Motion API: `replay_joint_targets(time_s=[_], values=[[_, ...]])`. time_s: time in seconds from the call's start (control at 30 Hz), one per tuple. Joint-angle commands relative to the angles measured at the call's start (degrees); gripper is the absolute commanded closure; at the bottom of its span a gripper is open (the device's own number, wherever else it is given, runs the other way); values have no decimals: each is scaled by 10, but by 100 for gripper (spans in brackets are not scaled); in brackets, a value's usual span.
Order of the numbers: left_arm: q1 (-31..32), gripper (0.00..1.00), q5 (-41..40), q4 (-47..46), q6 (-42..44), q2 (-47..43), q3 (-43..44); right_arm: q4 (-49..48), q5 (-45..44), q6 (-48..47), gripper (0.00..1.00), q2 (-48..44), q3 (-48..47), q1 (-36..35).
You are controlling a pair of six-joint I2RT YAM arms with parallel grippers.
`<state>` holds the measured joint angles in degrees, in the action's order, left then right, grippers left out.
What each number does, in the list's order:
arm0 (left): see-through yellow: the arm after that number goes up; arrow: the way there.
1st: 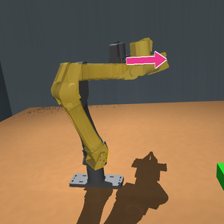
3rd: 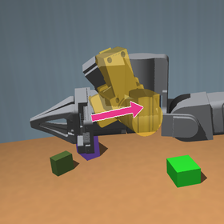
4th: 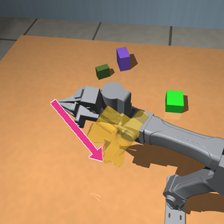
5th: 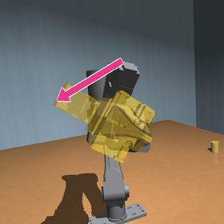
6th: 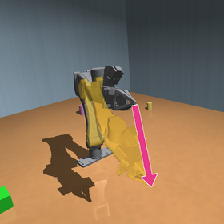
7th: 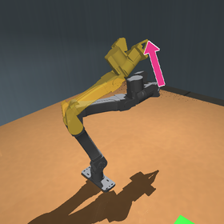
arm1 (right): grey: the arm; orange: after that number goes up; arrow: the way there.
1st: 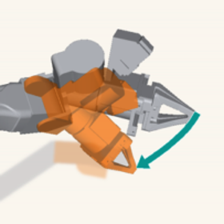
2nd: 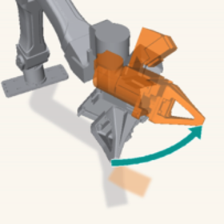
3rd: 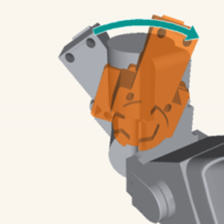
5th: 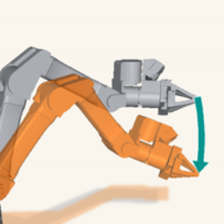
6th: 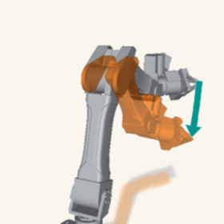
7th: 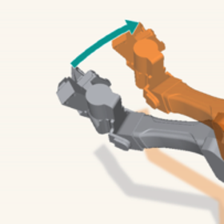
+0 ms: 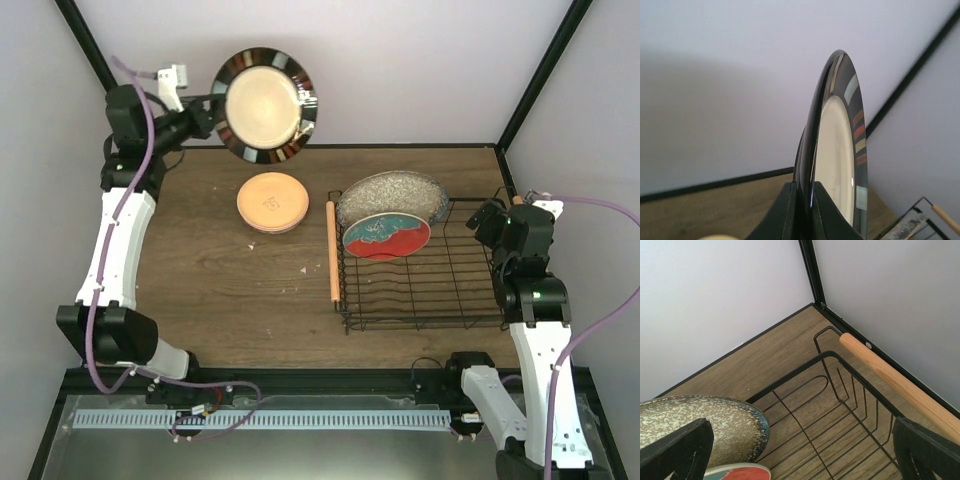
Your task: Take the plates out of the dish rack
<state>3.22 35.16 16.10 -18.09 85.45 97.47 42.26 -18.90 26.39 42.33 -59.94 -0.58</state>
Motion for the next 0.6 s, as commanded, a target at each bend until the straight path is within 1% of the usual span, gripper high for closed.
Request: replay_joint_targets(time_s=[0.0,0.1,0.23,0.37,0.57], values=[[-52,96,57,-118,-144,2,-91,-27,9,-3,0,10,-3,-5],[-72,96,60,-119,-151,29,-146,-30,11,-2,0,17,-10,-5],[-76,96,57,-122,-140,71,-182,-24,8,-2,0,15,-16,-5],[-74,96,47,-117,-119,111,-195,-14,1,-1,0,6,-15,-5],[-74,96,49,-108,-109,160,-207,-4,-2,3,0,-4,-14,-5]])
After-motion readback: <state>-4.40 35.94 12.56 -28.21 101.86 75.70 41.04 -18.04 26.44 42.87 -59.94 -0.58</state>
